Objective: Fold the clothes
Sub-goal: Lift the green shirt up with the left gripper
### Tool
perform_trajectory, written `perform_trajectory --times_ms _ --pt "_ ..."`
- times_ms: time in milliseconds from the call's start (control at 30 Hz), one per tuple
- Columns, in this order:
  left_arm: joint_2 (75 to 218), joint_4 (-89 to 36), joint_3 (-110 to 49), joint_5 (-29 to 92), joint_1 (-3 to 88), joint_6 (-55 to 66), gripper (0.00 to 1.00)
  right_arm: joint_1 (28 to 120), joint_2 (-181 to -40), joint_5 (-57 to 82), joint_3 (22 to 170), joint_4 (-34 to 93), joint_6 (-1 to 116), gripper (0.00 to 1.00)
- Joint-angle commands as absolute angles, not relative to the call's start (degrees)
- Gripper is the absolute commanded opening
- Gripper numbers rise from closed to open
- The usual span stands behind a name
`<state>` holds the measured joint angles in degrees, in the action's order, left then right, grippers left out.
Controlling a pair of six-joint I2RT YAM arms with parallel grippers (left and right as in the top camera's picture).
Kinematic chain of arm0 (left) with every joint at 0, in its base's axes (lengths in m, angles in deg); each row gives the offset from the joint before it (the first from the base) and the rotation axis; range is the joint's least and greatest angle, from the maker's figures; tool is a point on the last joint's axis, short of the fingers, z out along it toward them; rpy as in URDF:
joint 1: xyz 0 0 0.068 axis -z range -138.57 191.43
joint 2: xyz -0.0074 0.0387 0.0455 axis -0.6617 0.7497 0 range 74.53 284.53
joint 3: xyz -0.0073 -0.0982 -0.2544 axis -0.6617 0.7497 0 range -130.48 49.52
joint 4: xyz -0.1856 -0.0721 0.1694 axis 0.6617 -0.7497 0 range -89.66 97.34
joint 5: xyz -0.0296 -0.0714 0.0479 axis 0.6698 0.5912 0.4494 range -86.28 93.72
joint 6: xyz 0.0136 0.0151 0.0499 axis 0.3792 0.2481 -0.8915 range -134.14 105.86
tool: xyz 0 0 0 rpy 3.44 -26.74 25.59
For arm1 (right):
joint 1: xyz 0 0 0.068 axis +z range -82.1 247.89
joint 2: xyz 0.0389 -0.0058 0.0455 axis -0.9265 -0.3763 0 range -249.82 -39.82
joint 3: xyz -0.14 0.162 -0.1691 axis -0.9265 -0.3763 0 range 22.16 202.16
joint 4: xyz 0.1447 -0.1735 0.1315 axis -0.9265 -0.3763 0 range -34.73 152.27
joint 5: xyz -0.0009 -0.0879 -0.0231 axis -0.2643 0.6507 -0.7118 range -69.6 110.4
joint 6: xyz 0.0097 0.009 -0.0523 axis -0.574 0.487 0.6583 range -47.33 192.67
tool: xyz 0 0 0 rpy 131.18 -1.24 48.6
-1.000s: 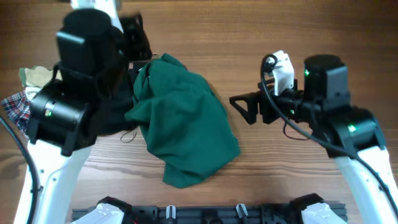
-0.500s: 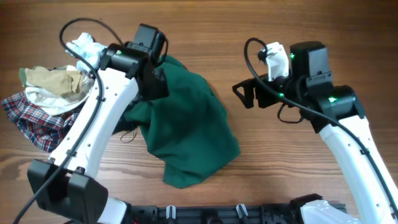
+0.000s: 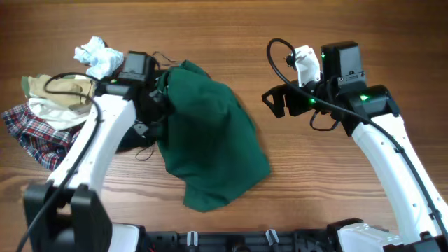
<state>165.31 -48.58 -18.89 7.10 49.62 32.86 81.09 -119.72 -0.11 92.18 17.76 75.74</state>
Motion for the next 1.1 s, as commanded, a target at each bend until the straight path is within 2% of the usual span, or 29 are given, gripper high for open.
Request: perform_trajectory --times_ms 0,200,267,433,567,600,633,667,700,800,867,967,1067 --pt "159.4 -50.4 -18.6 7.0 43.8 34.7 0.68 81.0 -120.3 -0.9 92.9 17.9 77.2 1.0" --pt "159.4 -44.8 -8.9 12.3 41.9 34.3 0.7 81.0 -120.3 -2.1 92.9 17.2 77.6 0.99" --pt "159.6 -43.6 -7.5 12.3 41.6 34.3 0.73 81.0 -120.3 -2.1 92.9 17.2 77.6 1.0" --pt "162.2 -38.6 -6.9 13.4 41.6 34.3 0.77 81.0 -120.3 -2.1 92.9 16.9 77.6 0.99" --pt "165.7 -34.0 -6.9 13.6 41.6 34.3 0.77 81.0 -120.3 -2.1 92.9 16.7 77.6 1.0" --pt "166.2 -33.2 -6.9 14.0 41.6 34.3 0.72 81.0 -120.3 -2.1 92.9 16.8 77.6 0.99" --pt "166.6 -32.4 -6.9 14.5 41.6 34.3 0.47 81.0 -120.3 -2.1 92.9 16.8 77.6 0.99" --pt "166.6 -31.8 -6.9 14.8 41.6 34.3 0.18 81.0 -120.3 -2.1 92.9 17.0 77.6 0.99" --pt "166.6 -31.3 -6.9 14.9 41.6 34.3 0.04 81.0 -120.3 -2.1 92.9 17.3 77.2 0.99" --pt "166.6 -27.5 -7.0 17.8 41.6 34.3 0.04 81.0 -120.3 -2.1 92.9 18.1 77.0 0.99" --pt "166.6 -19.3 -8.8 26.5 41.8 32.3 0.04 81.0 -120.2 -2.1 92.9 19.0 75.5 1.0" --pt "166.6 -8.2 -17.7 32.1 43.7 30.0 0.04 81.0 -119.2 -4.3 94.2 18.7 73.8 0.99" --pt "166.6 -6.4 -27.6 32.8 46.3 28.6 0.04 81.0 -117.6 -4.8 97.3 17.5 73.8 1.0"
